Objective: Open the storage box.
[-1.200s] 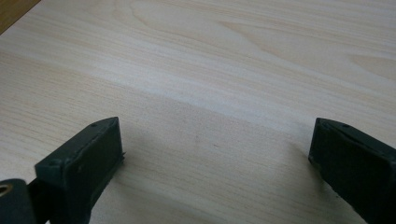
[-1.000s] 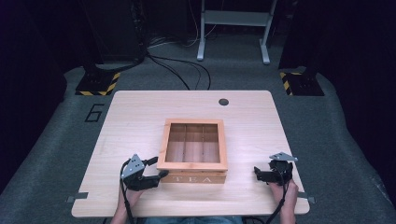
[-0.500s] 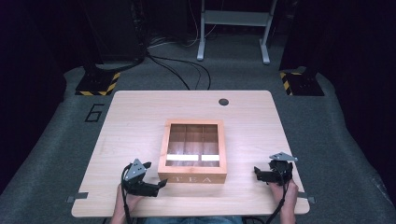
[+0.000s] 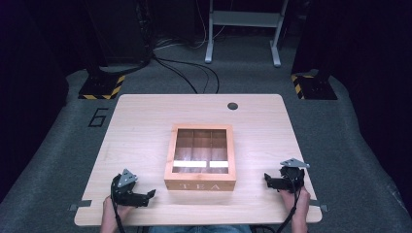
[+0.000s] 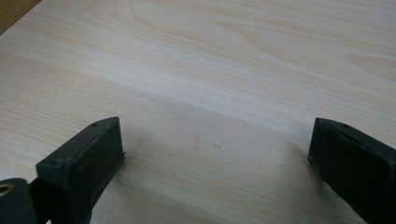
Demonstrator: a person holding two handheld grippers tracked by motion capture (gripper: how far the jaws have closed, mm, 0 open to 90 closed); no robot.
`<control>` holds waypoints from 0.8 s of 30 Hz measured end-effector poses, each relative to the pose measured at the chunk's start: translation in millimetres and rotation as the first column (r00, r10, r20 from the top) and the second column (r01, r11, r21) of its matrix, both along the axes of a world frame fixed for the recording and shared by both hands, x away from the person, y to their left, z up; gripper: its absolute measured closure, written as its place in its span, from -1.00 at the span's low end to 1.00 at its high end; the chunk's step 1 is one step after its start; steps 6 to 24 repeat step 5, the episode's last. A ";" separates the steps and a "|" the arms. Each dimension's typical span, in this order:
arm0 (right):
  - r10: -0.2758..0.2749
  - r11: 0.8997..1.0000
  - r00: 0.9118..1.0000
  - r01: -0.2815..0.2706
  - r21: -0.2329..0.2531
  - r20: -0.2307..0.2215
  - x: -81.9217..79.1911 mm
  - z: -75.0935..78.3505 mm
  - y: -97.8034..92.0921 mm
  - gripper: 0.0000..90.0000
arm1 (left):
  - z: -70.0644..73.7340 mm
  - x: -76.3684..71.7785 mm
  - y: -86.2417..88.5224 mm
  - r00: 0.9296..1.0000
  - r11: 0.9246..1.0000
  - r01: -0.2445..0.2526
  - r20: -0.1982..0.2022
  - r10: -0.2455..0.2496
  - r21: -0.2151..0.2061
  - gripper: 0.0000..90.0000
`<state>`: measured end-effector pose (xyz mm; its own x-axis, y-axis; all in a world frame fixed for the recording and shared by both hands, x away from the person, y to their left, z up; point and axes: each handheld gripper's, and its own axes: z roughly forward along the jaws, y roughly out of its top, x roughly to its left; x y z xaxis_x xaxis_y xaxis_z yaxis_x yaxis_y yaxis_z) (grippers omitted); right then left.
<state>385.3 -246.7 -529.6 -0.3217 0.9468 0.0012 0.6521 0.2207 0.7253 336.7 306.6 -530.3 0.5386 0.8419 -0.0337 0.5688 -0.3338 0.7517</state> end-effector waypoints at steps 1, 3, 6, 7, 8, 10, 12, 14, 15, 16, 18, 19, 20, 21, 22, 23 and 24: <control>-0.001 1.000 1.000 0.001 0.000 0.000 0.0 0.0 0.1 -0.94 | 0.3 0.5 0.0 1.000 1.000 -0.004 -0.013 0.004 0.018 -1.00; -0.001 1.000 1.000 0.001 0.000 0.000 0.0 0.0 0.1 -0.94 | -0.5 1.2 -1.0 1.000 1.000 -0.014 -0.020 0.015 0.026 -1.00; 0.001 1.000 1.000 -0.001 -0.001 0.001 0.1 -0.1 -0.1 -0.94 | -1.4 2.7 -2.2 0.999 0.999 -0.024 -0.023 0.025 0.042 -1.00; 0.001 1.000 1.000 -0.001 -0.001 0.001 0.1 -0.1 -0.1 -0.94 | -1.4 2.7 -2.2 0.999 0.999 -0.024 -0.023 0.025 0.042 -1.00; 0.001 1.000 1.000 -0.001 -0.001 0.001 0.1 -0.1 -0.1 -0.94 | -1.4 2.7 -2.2 0.999 0.999 -0.024 -0.023 0.025 0.042 -1.00; 0.001 1.000 1.000 -0.001 -0.001 0.001 0.1 -0.1 -0.1 -0.94 | -1.4 2.7 -2.2 0.999 0.999 -0.024 -0.023 0.025 0.042 -1.00; 0.001 1.000 1.000 -0.001 -0.001 0.001 0.1 -0.1 -0.1 -0.94 | -1.4 2.7 -2.2 0.999 0.999 -0.024 -0.023 0.025 0.042 -1.00; 0.001 1.000 1.000 -0.001 -0.001 0.001 0.1 -0.1 -0.1 -0.94 | -1.4 2.7 -2.2 0.999 0.999 -0.024 -0.023 0.025 0.042 -1.00; 0.001 1.000 1.000 -0.001 -0.001 0.001 0.1 -0.1 -0.1 -0.94 | -1.4 2.7 -2.2 0.999 0.999 -0.024 -0.023 0.025 0.042 -1.00; 0.001 1.000 1.000 -0.001 -0.001 0.001 0.1 -0.1 -0.1 -0.94 | -1.4 2.7 -2.2 0.999 0.999 -0.024 -0.023 0.025 0.042 -1.00; 0.001 1.000 1.000 -0.001 -0.001 0.001 0.1 -0.1 -0.1 -0.94 | -1.4 2.7 -2.2 0.999 0.999 -0.024 -0.023 0.025 0.042 -1.00; 0.001 1.000 1.000 -0.001 -0.001 0.001 0.1 -0.1 -0.1 -0.94 | -1.4 2.7 -2.2 0.999 0.999 -0.024 -0.023 0.025 0.042 -1.00; 0.001 1.000 1.000 -0.001 -0.001 0.001 0.1 -0.1 -0.1 -0.94 | -1.4 2.7 -2.2 0.999 0.999 -0.024 -0.023 0.025 0.042 -1.00; 0.001 1.000 1.000 -0.001 -0.001 0.001 0.1 -0.1 -0.1 -0.94 | -1.4 2.7 -2.2 0.999 0.999 -0.024 -0.023 0.025 0.042 -1.00; 0.001 1.000 1.000 -0.001 -0.001 0.001 0.1 -0.1 -0.1 -0.94 | -1.4 2.7 -2.2 0.999 0.999 -0.024 -0.023 0.025 0.042 -1.00; 0.001 1.000 1.000 -0.001 -0.001 0.001 0.1 -0.1 -0.1 -0.94 | -1.4 2.7 -2.2 0.999 0.999 -0.024 -0.023 0.025 0.042 -1.00; 0.001 1.000 1.000 -0.001 -0.001 0.001 0.1 -0.1 -0.1 -0.94 | -1.4 2.7 -2.2 0.999 0.999 -0.024 -0.023 0.025 0.042 -1.00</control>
